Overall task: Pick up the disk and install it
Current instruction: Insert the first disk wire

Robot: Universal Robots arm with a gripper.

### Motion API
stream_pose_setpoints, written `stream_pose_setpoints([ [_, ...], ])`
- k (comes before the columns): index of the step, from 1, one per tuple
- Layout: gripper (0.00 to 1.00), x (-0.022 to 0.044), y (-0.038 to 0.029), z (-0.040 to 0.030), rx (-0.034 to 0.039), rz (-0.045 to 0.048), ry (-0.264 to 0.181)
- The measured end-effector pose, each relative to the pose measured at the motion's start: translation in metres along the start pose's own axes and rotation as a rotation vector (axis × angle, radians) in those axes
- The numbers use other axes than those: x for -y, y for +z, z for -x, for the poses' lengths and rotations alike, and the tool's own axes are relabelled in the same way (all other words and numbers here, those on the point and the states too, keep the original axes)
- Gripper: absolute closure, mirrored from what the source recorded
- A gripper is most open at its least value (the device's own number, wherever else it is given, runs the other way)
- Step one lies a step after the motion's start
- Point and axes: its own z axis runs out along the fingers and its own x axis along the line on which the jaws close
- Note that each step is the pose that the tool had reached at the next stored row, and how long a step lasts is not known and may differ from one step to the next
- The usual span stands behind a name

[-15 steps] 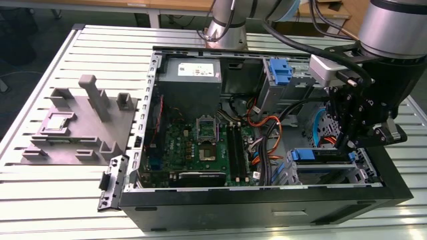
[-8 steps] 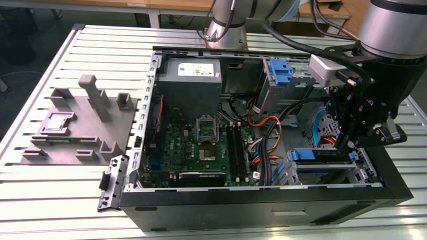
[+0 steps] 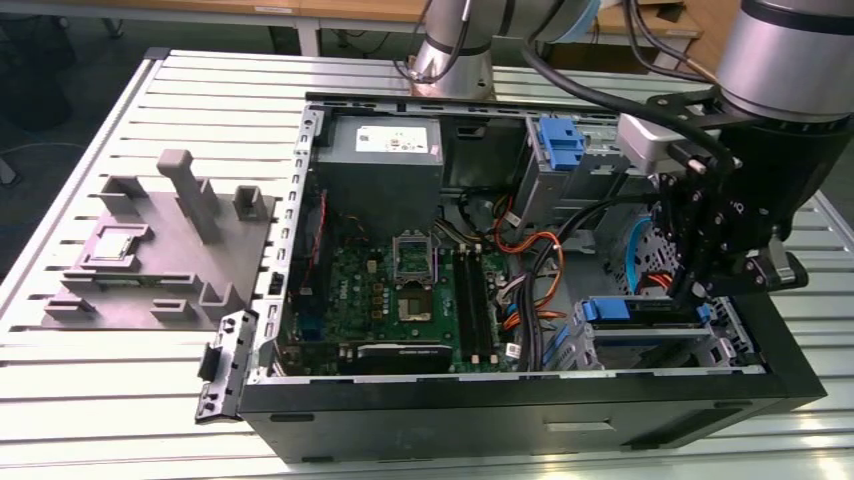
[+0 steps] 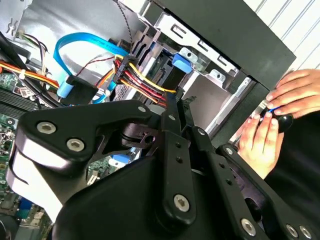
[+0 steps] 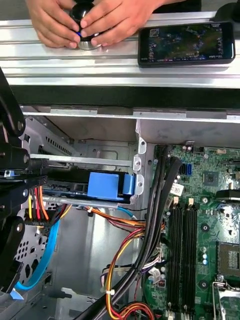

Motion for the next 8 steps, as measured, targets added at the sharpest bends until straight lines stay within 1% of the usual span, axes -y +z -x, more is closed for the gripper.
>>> stream_pose_setpoints([
  [1, 0.84, 0.0003, 0.0004, 0.0001, 0.0111, -0.0003, 0.003],
  [5, 0.84, 0.0014, 0.002, -0.0003, 0.0677, -0.0025, 0.012],
  [6, 0.84, 0.0016, 0.0025, -0.0009, 0.074, -0.0028, 0.012],
  [8, 0.84, 0.0022, 0.0031, -0.0014, 0.0778, -0.0029, 0.013],
])
